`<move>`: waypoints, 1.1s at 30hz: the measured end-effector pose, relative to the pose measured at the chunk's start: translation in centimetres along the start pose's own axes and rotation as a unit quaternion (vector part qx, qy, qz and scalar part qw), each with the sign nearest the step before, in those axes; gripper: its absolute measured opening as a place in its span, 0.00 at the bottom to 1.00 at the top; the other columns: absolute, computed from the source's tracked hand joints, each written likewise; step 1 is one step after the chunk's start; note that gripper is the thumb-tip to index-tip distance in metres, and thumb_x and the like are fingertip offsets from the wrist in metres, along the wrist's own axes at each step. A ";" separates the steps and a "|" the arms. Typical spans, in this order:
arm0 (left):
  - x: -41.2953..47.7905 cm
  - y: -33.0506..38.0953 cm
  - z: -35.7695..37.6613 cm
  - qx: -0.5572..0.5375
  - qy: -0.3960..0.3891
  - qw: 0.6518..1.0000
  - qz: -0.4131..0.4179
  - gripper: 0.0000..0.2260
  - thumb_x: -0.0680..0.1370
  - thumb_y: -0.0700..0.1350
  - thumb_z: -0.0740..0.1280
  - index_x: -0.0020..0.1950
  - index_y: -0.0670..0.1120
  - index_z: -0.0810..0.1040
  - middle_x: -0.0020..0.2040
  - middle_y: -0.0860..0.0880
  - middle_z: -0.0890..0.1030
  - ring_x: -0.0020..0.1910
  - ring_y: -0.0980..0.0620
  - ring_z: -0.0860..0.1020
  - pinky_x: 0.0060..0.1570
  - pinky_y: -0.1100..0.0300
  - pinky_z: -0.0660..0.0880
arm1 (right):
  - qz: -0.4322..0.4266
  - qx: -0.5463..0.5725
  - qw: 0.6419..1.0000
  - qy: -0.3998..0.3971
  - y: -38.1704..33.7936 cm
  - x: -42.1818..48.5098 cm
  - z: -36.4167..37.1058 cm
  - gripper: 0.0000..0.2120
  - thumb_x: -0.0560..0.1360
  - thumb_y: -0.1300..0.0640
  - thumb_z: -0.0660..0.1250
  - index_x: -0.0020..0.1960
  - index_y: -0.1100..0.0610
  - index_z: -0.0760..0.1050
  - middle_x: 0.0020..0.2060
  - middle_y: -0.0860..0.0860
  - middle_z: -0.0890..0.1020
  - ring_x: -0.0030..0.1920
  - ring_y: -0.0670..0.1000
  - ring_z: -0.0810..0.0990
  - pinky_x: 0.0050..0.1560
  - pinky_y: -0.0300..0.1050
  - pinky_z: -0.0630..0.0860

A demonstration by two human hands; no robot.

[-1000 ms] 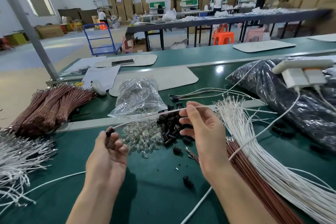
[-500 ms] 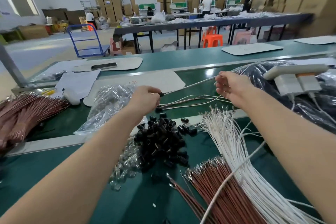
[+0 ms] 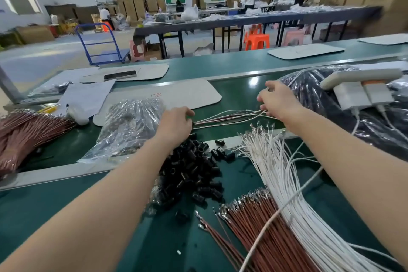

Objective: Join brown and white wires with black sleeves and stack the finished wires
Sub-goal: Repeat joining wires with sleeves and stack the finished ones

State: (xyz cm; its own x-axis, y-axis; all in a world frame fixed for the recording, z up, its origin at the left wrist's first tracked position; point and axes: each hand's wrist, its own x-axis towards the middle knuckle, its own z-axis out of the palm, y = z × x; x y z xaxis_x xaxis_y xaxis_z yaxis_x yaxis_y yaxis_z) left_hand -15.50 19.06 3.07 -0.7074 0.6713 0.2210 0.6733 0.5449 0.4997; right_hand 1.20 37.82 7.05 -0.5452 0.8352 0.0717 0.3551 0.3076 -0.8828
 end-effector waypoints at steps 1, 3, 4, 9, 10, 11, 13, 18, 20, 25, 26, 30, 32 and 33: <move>-0.8 0.4 -0.5 -0.009 0.013 1.000 0.019 0.14 0.82 0.37 0.61 0.66 0.40 0.79 0.62 0.43 0.82 0.58 0.47 0.80 0.65 0.52 0.75 | -0.022 -0.013 1.000 0.006 -0.3 -0.6 -0.2 0.25 0.80 0.56 0.59 0.76 0.53 0.63 0.54 0.53 0.80 0.49 0.53 0.81 0.56 0.56 0.79; -2.9 1.0 -1.7 -0.034 0.033 0.998 0.050 0.13 0.82 0.38 0.62 0.66 0.40 0.78 0.61 0.44 0.82 0.56 0.51 0.79 0.63 0.56 0.76 | -0.065 -0.027 0.997 0.018 -1.1 -2.0 -0.6 0.23 0.80 0.55 0.60 0.74 0.51 0.66 0.46 0.49 0.80 0.44 0.52 0.81 0.45 0.50 0.77; -4.4 1.3 -2.4 -0.047 0.038 0.996 0.063 0.13 0.83 0.38 0.63 0.66 0.40 0.78 0.60 0.46 0.82 0.55 0.53 0.79 0.63 0.57 0.76 | -0.077 -0.027 0.996 0.027 -1.5 -3.0 -0.8 0.21 0.80 0.55 0.61 0.73 0.51 0.67 0.44 0.48 0.79 0.42 0.51 0.80 0.40 0.46 0.75; -14.2 0.3 -4.2 -0.089 0.064 0.992 0.068 0.12 0.83 0.43 0.64 0.65 0.49 0.78 0.56 0.56 0.81 0.54 0.61 0.78 0.56 0.71 0.74 | -0.073 0.070 0.994 -0.032 -2.4 -10.9 0.7 0.16 0.82 0.53 0.61 0.69 0.47 0.69 0.53 0.47 0.80 0.48 0.51 0.82 0.48 0.47 0.79; -16.4 -0.1 -4.2 -0.094 0.075 0.991 0.061 0.11 0.83 0.43 0.64 0.65 0.50 0.78 0.55 0.59 0.80 0.55 0.61 0.77 0.57 0.70 0.72 | -0.078 0.080 0.993 -0.044 -2.3 -12.9 1.3 0.15 0.82 0.53 0.61 0.68 0.45 0.70 0.53 0.46 0.80 0.48 0.47 0.81 0.46 0.43 0.77; -18.6 -0.3 -4.1 -0.097 0.082 0.990 0.055 0.11 0.83 0.44 0.64 0.65 0.52 0.78 0.54 0.63 0.78 0.57 0.63 0.75 0.58 0.71 0.70 | -0.089 0.082 0.992 -0.044 -2.2 -14.8 1.8 0.15 0.82 0.52 0.61 0.68 0.44 0.70 0.53 0.44 0.79 0.47 0.43 0.80 0.44 0.38 0.74; -22.5 -0.6 -3.6 -0.087 0.080 0.992 0.054 0.12 0.83 0.45 0.64 0.65 0.56 0.76 0.54 0.70 0.73 0.60 0.66 0.70 0.58 0.75 0.65 | -0.120 0.052 0.991 0.007 -2.0 -18.3 2.4 0.15 0.83 0.54 0.60 0.68 0.44 0.70 0.55 0.41 0.78 0.52 0.40 0.77 0.46 0.32 0.68; -27.6 -0.5 -2.1 -0.055 0.043 0.992 0.105 0.11 0.83 0.47 0.64 0.65 0.57 0.76 0.56 0.67 0.74 0.59 0.67 0.67 0.61 0.73 0.63 | -0.172 0.051 0.976 0.124 -0.9 -24.3 2.7 0.16 0.82 0.56 0.60 0.67 0.44 0.71 0.60 0.36 0.75 0.62 0.38 0.71 0.59 0.30 0.65; -27.8 0.1 -1.8 -0.053 0.040 0.989 0.130 0.12 0.84 0.48 0.63 0.66 0.57 0.76 0.59 0.64 0.75 0.60 0.64 0.68 0.63 0.68 0.64 | -0.153 0.071 0.982 0.083 -0.4 -25.4 3.2 0.14 0.82 0.57 0.59 0.64 0.43 0.72 0.57 0.39 0.78 0.54 0.44 0.78 0.55 0.40 0.75; -26.7 1.4 -1.6 -0.001 0.024 0.980 0.199 0.14 0.86 0.51 0.57 0.70 0.56 0.74 0.66 0.58 0.73 0.64 0.55 0.70 0.64 0.58 0.67 | -0.143 0.029 0.987 0.059 1.0 -26.7 4.9 0.14 0.81 0.58 0.60 0.63 0.44 0.74 0.52 0.39 0.80 0.55 0.44 0.78 0.58 0.48 0.77; -26.3 1.7 -1.6 0.034 0.006 0.973 0.229 0.15 0.86 0.51 0.56 0.70 0.55 0.74 0.68 0.56 0.73 0.65 0.53 0.70 0.64 0.57 0.68 | -0.148 0.025 0.987 0.063 1.3 -26.8 5.1 0.14 0.81 0.58 0.60 0.63 0.43 0.73 0.52 0.38 0.79 0.55 0.43 0.78 0.58 0.48 0.77; -24.5 2.7 -2.2 0.184 -0.048 0.926 0.328 0.10 0.84 0.47 0.60 0.64 0.52 0.76 0.61 0.52 0.78 0.60 0.47 0.74 0.58 0.54 0.71 | -0.157 0.025 0.984 0.077 2.0 -26.5 5.4 0.16 0.80 0.58 0.60 0.62 0.40 0.72 0.50 0.38 0.79 0.54 0.44 0.78 0.53 0.43 0.76; -23.6 3.1 -2.6 0.247 -0.066 0.898 0.358 0.08 0.80 0.45 0.65 0.59 0.51 0.77 0.54 0.52 0.79 0.53 0.48 0.76 0.52 0.55 0.73 | -0.161 0.025 0.983 0.083 2.1 -26.3 5.4 0.16 0.80 0.58 0.59 0.62 0.40 0.72 0.50 0.38 0.79 0.54 0.44 0.78 0.50 0.39 0.74; -23.3 3.4 -2.9 0.273 -0.071 0.883 0.375 0.08 0.79 0.44 0.66 0.57 0.51 0.78 0.52 0.52 0.79 0.52 0.49 0.77 0.51 0.55 0.73 | -0.161 0.027 0.983 0.086 2.2 -26.2 5.5 0.16 0.80 0.58 0.59 0.62 0.41 0.72 0.50 0.38 0.79 0.54 0.43 0.78 0.49 0.37 0.72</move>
State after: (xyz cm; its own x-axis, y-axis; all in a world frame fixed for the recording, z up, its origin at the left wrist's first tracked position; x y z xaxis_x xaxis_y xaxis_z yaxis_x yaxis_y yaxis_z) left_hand 2.66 3.84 2.02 -0.0108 0.9813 0.1923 0.9717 0.0557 -0.2295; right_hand 12.14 14.11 0.65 -0.4853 0.7645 0.4244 0.1411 0.5475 -0.8248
